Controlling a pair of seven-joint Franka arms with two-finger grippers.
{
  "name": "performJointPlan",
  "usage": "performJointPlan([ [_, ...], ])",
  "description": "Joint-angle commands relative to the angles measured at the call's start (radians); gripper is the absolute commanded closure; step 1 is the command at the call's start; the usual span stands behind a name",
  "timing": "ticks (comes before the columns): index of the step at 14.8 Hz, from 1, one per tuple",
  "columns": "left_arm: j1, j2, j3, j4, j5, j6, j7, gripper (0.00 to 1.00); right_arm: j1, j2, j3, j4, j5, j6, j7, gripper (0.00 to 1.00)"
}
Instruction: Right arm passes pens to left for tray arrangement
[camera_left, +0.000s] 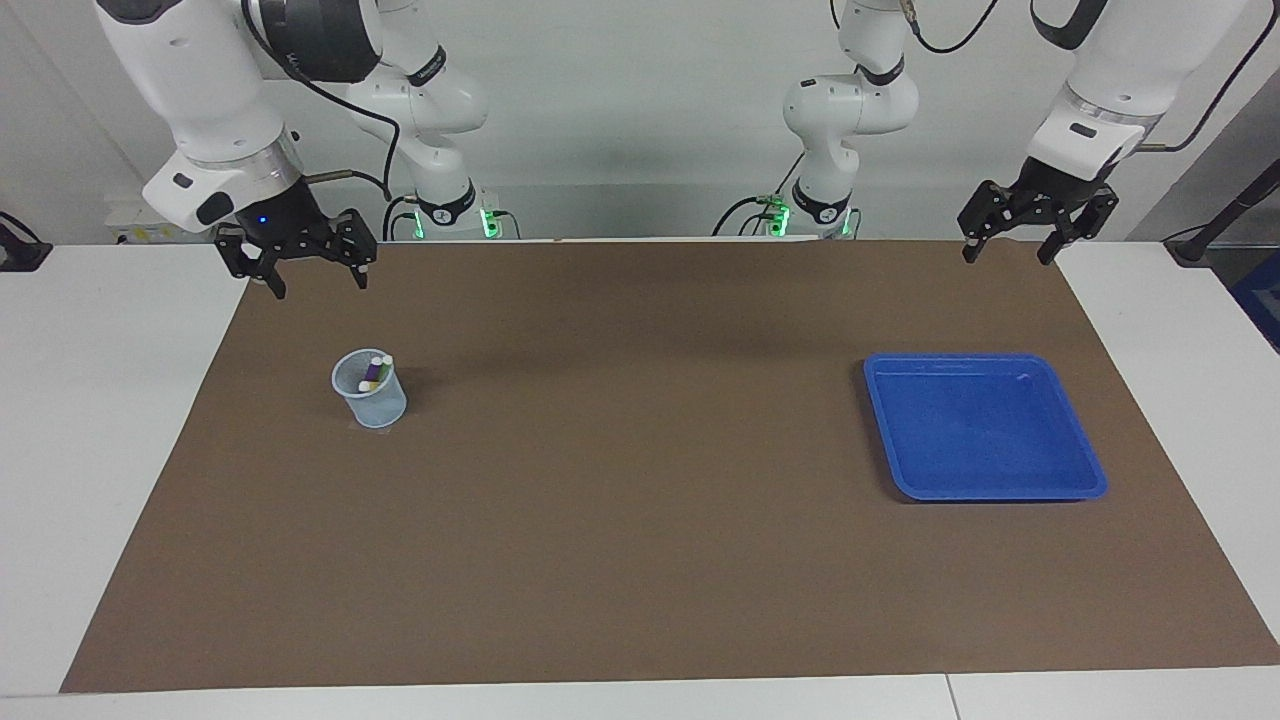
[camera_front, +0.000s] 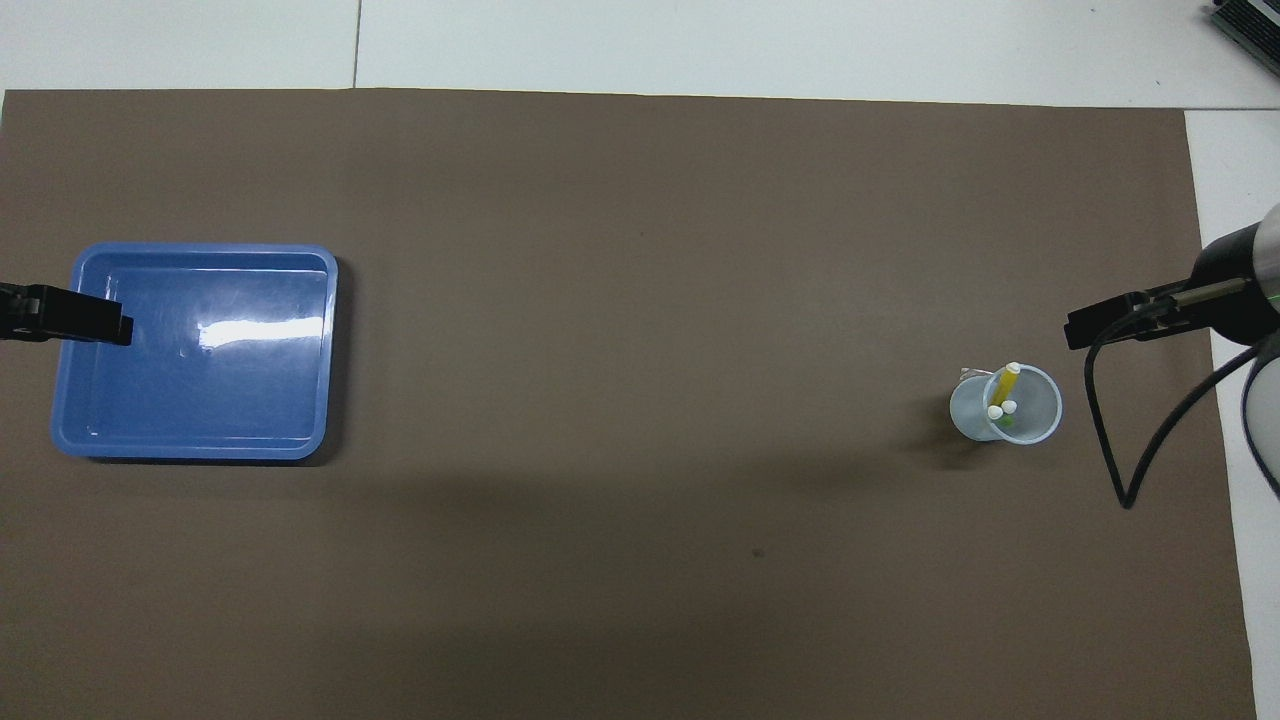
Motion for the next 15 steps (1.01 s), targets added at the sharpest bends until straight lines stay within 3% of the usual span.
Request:
performJointPlan([
  [1,0.006,0.006,-0.002,0.015,-0.013,0.0,0.0,0.0,-0.013,0.009,0.0,0.013,0.019,0.008,0.016,0.0],
  [6,0.006,0.006,-0.003,0.015,-0.013,0.002,0.0,0.0,-0.014,-0.003,0.007,-0.009,0.018,0.011,-0.039,0.0],
  [9,0.006,0.006,-0.003,0.015,-0.013,0.002,0.0,0.0,-0.014,0.006,0.017,-0.076,0.004,0.154,-0.274,0.0],
  [11,0.006,0.006,-0.003,0.015,-0.013,0.003,0.002,0.0,-0.014,0.008,0.017,-0.137,0.001,0.227,-0.332,0.0],
  [15,0.008,0.005,-0.005,0.015,-0.013,0.006,0.002,0.0,-0.029,0.119,0.017,-0.156,0.015,0.317,-0.495,0.0],
])
